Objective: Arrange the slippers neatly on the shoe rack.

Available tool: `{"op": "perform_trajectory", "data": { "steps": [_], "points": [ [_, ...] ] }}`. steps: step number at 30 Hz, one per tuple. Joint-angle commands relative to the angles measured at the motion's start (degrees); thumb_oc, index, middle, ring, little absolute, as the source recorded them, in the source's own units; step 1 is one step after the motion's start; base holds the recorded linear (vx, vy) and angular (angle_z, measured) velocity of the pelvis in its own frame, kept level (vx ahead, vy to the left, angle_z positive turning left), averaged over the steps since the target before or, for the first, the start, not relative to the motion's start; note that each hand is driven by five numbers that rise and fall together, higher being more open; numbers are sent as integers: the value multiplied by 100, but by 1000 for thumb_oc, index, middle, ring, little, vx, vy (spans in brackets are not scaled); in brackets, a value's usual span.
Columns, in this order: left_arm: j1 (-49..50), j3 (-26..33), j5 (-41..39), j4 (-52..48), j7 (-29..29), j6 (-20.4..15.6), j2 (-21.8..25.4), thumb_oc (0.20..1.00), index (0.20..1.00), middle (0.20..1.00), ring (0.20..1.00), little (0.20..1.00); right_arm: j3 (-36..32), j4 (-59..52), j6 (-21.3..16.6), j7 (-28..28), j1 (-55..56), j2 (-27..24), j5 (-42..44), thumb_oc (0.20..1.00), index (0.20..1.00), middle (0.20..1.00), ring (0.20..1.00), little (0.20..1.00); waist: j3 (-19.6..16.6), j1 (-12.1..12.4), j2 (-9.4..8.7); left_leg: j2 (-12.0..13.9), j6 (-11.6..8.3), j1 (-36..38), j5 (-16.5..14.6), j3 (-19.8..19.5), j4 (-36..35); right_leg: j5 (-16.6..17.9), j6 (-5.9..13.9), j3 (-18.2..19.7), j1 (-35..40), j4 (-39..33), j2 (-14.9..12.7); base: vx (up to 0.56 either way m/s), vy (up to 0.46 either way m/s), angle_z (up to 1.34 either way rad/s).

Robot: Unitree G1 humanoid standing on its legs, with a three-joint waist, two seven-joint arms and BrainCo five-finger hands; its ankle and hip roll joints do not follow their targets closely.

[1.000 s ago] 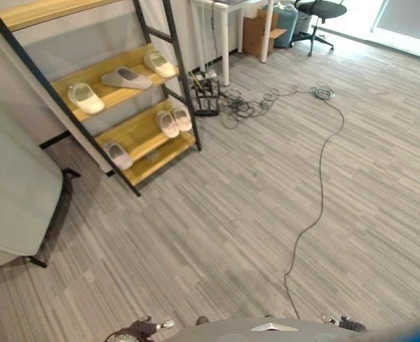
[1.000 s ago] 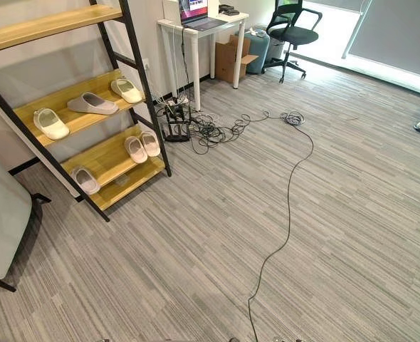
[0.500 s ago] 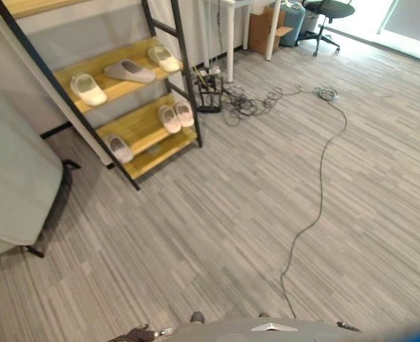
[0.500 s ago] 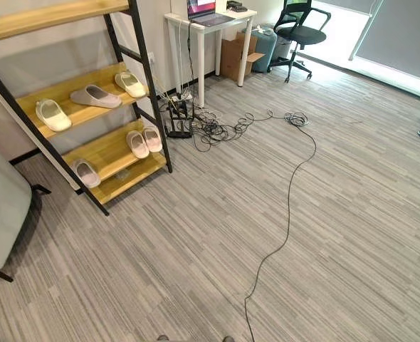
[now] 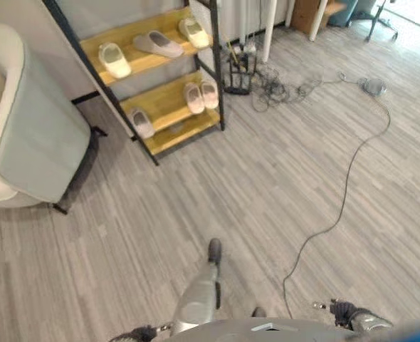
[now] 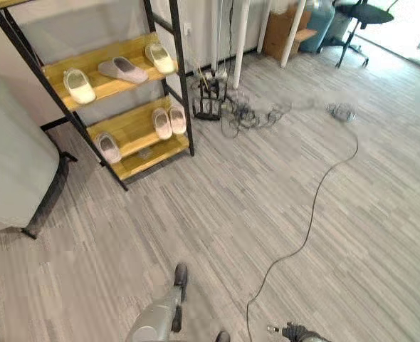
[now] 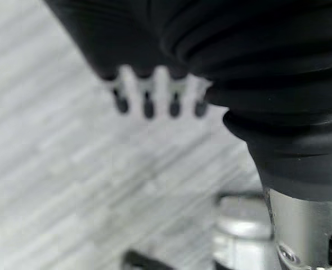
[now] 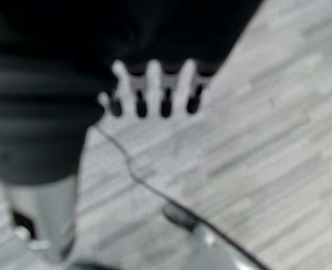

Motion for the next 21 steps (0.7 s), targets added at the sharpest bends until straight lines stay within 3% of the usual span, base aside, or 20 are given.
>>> {"op": "perform_trajectory", "data": {
  "steps": [1, 3, 4, 5, 6, 8, 10, 11, 12, 13, 14, 15, 19, 20, 21],
  "points": [
    [-216, 22, -76, 5, 38, -36, 242, 1000, 1000, 1000, 1000, 1000, 125, -468, 14, 40, 145, -51, -143, 1000, 1000, 1000, 1000, 1000, -166, 100, -128, -12, 101, -216, -407, 0, 655, 543, 614, 110, 151, 1452, -380, 319, 221, -14],
    [-299, 53, -184, -85, 70, -47, 288, 1000, 1000, 1000, 1000, 1000, 262, -573, 36, 56, 77, 17, -271, 1000, 1000, 1000, 1000, 1000, -122, 67, -175, -174, 332, 54, -649, 17, 641, 1457, 914, 131, -254, 2466, -620, 356, 248, -13],
    [-431, 12, -281, -211, 127, -58, 342, 1000, 1000, 1000, 1000, 1000, 298, -695, 36, 32, 6, 10, -274, 1000, 1000, 1000, 1000, 1000, -30, -15, -83, -185, 471, 340, -822, -62, 639, 2026, 966, 58, -646, 3426, -796, 429, 252, 9],
    [-488, -2, -348, -255, 157, -60, 367, 1000, 1000, 1000, 1000, 1000, 305, -763, 19, 17, -9, 7, -284, 1000, 1000, 1000, 1000, 1000, 0, -80, 13, -157, 533, 509, -890, -123, 601, 2086, 928, -24, -923, 3871, -889, 441, 204, 24],
    [-541, -11, -428, -299, 190, -90, 395, 1000, 1000, 1000, 1000, 1000, 324, -781, 3, 5, 6, 10, -313, 1000, 1000, 1000, 1000, 1000, 19, -139, 62, -153, 560, 704, -961, -173, 516, 2032, 879, -157, -1073, 4019, -1015, 404, 109, 28],
    [-659, -55, -542, -354, 227, -152, 417, 1000, 1000, 1000, 1000, 1000, 372, -772, -22, -21, 24, 19, -356, 1000, 1000, 1000, 1000, 1000, 63, -250, 128, -160, 531, 1111, -1106, -318, 354, 1529, 695, -340, -1355, 3689, -1148, 415, 19, 15],
    [-711, -122, -615, -423, 280, -233, 386, 1000, 1000, 1000, 1000, 1000, 428, -745, -27, -43, 56, 11, -444, 1000, 1000, 1000, 1000, 1000, 123, -397, 205, -171, 480, 1507, -1264, -544, 230, 1178, 569, -241, -1679, 3135, -1036, 462, -108, 66],
    [-734, -168, -627, -487, 379, -338, 339, 1000, 1000, 1000, 1000, 1000, 443, -726, -27, -81, 54, -7, -453, 1000, 1000, 1000, 1000, 1000, 219, -563, 204, -194, 383, 1868, -1464, -799, 113, 1243, 588, 98, -1913, 2076, -886, 566, -219, 90],
    [-762, -174, -611, -514, 430, -377, 327, 1000, 1000, 1000, 1000, 1000, 465, -714, -29, -94, 51, -13, -476, 1000, 1000, 1000, 1000, 1000, 262, -643, 190, -176, 315, 2068, -1556, -908, 31, 1412, 661, 279, -2027, 1499, -820, 694, -325, 102],
    [-800, -177, -569, -551, 488, -411, 313, 1000, 1000, 1000, 1000, 1000, 553, -708, -5, -101, 53, -31, -664, 1000, 1000, 1000, 1000, 1000, 296, -746, 151, -126, 216, 2248, -1678, -1052, -3, 1675, 815, 553, -2242, 1004, -812, 527, -264, 150],
    [-797, -176, -545, -543, 506, -408, 309, 1000, 1000, 1000, 1000, 1000, 626, -720, 0, -100, 55, -48, -778, 1000, 1000, 1000, 1000, 1000, 309, -785, 161, -67, 171, 2344, -1730, -1125, -9, 1700, 829, 612, -2245, 953, -761, 566, -361, 179],
    [-757, -139, -465, -506, 525, -416, 354, 1000, 1000, 1000, 1000, 1000, 739, -744, -17, -88, 16, -95, -925, 1000, 1000, 1000, 1000, 1000, 213, -769, 98, -74, 123, 2328, -1732, -1303, 46, 1626, 753, 702, -2059, 897, -683, 474, -327, 184],
    [-561, 21, -512, -464, 534, -419, 384, 1000, 1000, 1000, 1000, 1000, 837, -916, -56, -74, -76, -166, -1012, 1000, 1000, 1000, 1000, 1000, 49, -769, 169, 152, -42, 2390, -1632, -1449, 211, 1374, 616, 686, -1991, 1186, -457, 336, -241, 135],
    [-489, 117, -575, -406, 547, -417, 401, 1000, 1000, 1000, 1000, 1000, 1003, -1080, -105, -104, -241, -248, -1167, 1000, 1000, 1000, 1000, 1000, 86, -702, 197, 211, -273, 2081, -1316, -1434, 1008, 1114, 464, 523, -1772, 1265, -387, 191, -224, 60],
    [-499, 170, -631, -403, 555, -407, 406, 1000, 1000, 1000, 1000, 1000, 1103, -1169, -118, -131, -350, -276, -1249, 1000, 1000, 1000, 1000, 1000, 132, -662, 152, 222, -361, 1722, -1106, -1339, 1567, 1008, 384, 432, -1639, 1259, -415, 240, -322, 48]
  ]
}}
